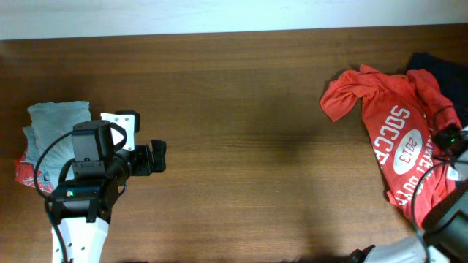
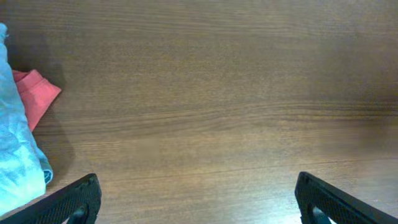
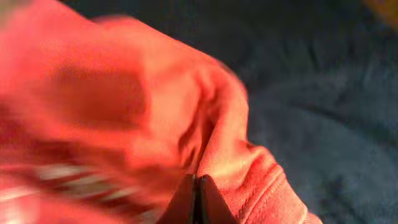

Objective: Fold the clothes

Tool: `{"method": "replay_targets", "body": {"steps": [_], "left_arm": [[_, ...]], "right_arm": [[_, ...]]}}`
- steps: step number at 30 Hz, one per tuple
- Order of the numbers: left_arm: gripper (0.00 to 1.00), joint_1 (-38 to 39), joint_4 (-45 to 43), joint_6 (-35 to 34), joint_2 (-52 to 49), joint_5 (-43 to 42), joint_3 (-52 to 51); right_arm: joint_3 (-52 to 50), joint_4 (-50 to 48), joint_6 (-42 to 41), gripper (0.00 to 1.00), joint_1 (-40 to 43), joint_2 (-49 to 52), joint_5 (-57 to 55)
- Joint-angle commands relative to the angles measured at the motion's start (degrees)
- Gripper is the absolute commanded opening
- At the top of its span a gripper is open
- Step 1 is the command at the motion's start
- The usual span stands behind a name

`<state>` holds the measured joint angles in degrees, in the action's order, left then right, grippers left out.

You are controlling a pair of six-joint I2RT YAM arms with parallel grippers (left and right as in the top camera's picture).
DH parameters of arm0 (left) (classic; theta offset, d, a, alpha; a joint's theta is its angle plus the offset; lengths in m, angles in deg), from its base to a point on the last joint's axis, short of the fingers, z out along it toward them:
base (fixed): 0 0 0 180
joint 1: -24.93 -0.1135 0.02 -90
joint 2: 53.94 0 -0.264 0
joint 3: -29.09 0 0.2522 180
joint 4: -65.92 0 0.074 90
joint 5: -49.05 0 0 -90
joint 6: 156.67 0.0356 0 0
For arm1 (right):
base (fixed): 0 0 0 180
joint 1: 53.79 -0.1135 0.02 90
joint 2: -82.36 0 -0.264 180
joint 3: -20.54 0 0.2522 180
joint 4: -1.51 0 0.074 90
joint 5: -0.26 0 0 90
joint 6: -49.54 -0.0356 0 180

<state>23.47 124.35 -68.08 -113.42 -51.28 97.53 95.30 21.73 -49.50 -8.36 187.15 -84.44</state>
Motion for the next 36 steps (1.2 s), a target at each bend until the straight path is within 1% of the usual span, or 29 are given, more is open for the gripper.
{"method": "replay_targets", "body": {"steps": [1,2,5,7,9,11,12,15,16,17,18,19,20,21,22,25,27,29,30,31,33,36], "left_arm": [[0.99,0.2,-1.2,-0.5,0.0,-0.8,1.4],[0.99,0.2,-1.4,-0.5,0.0,-0.8,1.4],[1.00,0.2,-1.8,-0.5,0.0,-0.8,1.4],[0.99,0.2,-1.8,-0.5,0.0,-0.8,1.4],[0.99,0.2,-1.8,-0.5,0.0,-0.8,1.4],[1.00,0.2,-1.8,-0.5,0.0,-0.8,1.4],[0.99,0.2,-1.8,-0.5,0.0,-0.8,1.4],[0.99,0.2,-1.8,-0.5,0.0,-0.8,1.4],[0.99,0.2,-1.8,-0.5,0.0,-0.8,1.4],[0.99,0.2,-1.8,-0.5,0.0,-0.8,1.4],[0.99,0.2,-1.8,-0.5,0.0,-0.8,1.4],[1.00,0.2,-1.8,-0.5,0.0,-0.8,1.4],[1.00,0.2,-1.8,-0.5,0.0,-0.8,1.4],[0.99,0.2,-1.8,-0.5,0.0,-0.8,1.4],[0.99,0.2,-1.8,-0.5,0.0,-0.8,1.4],[0.99,0.2,-1.8,-0.5,0.0,-0.8,1.4],[0.99,0.2,-2.0,-0.5,0.0,-0.8,1.4],[0.99,0.2,-2.4,-0.5,0.0,-0.9,1.4],[1.00,0.2,-2.7,-0.5,-0.1,-0.9,1.4],[0.99,0.2,-2.9,-0.5,-0.2,-0.9,1.4],[0.99,0.4,-3.3,-0.5,-1.2,-2.6,1.4],[0.99,2.7,-4.5,-0.5,-4.6,-4.5,1.4]], "right_arm": [[3.1,2.1,-0.2,0.04,-3.0,-11.6,11.8],[3.3,3.9,-0.2,0.04,-5.4,-15.2,13.9],[3.5,8.4,-0.2,0.04,-11.3,-21.2,17.4],[3.5,13.2,-0.3,0.04,-18.2,-25.2,18.7],[3.4,18.8,-0.3,0.04,-28.2,-28.1,18.5],[3.4,23.0,-0.3,0.04,-39.9,-28.5,18.5],[3.4,24.4,-0.3,0.04,-46.2,-28.0,18.4],[3.3,24.8,-0.3,0.06,-61.4,-24.9,17.8],[3.3,24.6,-0.2,0.11,-65.2,-23.7,16.8],[3.3,24.6,-0.2,0.26,-68.4,-22.6,14.7],[3.3,24.9,-0.2,0.36,-73.0,-21.1,7.4],[3.3,24.9,-0.3,0.37,-74.6,-20.8,3.3],[3.3,25.1,-0.3,0.38,-75.3,-20.8,0.2],[3.5,25.3,-0.3,0.42,-75.4,-21.1,-2.2],[3.7,25.6,-0.3,0.50,-74.6,-21.7,-4.2],[4.2,26.9,-0.7,0.51,-70.2,-24.1,-8.3],[4.2,29.8,-2.4,0.54,-62.8,-26.1,-11.7],[4.2,32.5,-2.4,0.54,-57.4,-26.3,-11.6],[4.2,35.4,-2.4,0.54,-53.2,-26.3,-11.6],[4.1,36.6,-2.5,0.54,-51.5,-26.1,-11.6],[3.9,42.9,-2.7,0.54,-43.6,-24.8,-11.6],[2.5,48.1,-3.9,0.54,-34.0,-22.4,-9.7]]}}
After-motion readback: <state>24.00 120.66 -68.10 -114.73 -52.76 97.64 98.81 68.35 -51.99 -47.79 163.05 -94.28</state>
